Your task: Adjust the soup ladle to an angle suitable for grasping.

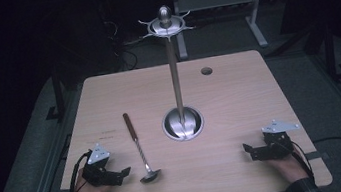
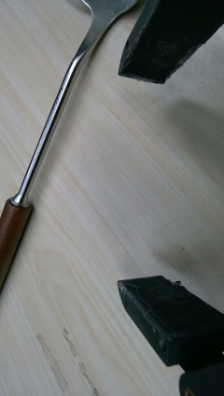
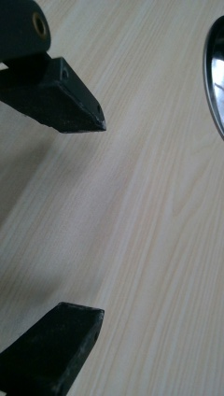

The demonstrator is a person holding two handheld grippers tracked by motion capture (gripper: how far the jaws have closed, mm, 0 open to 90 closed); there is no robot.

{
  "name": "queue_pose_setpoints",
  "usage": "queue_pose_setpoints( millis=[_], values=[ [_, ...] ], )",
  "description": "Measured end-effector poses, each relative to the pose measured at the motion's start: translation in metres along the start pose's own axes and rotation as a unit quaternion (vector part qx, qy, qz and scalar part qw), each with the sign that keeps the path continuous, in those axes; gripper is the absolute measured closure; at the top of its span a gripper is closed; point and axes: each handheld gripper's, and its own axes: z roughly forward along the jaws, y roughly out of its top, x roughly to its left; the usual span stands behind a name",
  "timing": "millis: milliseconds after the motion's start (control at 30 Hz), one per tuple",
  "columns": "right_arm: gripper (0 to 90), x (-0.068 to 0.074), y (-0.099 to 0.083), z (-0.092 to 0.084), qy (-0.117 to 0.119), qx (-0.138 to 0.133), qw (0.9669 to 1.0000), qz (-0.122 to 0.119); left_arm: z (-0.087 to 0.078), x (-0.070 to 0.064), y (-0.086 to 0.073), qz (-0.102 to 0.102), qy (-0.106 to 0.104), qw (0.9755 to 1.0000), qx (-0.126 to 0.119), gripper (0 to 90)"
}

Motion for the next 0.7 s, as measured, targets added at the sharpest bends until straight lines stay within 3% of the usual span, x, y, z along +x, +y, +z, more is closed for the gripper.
queue_pose_setpoints(
  millis=[167, 333, 567, 700],
  values=[
    [8.5, 0.0, 0.001, -0.003, -0.002, -0.01, 0.9999, 0.002, -0.003, 0.001, 0.001, -0.009, 0.006, 0.9999, -0.002, 0.7],
    [8.6, 0.0, 0.002, -0.003, -0.004, -0.017, 0.9998, 0.002, -0.007, 0.001, 0.004, -0.011, 0.01, 0.9998, -0.012, 6.9],
    [8.7, 0.0, 0.001, -0.003, -0.006, -0.017, 0.9998, 0.005, -0.011, 0.002, 0.01, -0.037, 0.005, 0.9991, -0.02, 20.1],
    [8.7, -0.001, 0.001, -0.004, -0.007, -0.022, 0.9997, 0.009, -0.011, 0.002, 0.014, -0.039, 0.009, 0.9989, -0.023, 29.4]
  ],
)
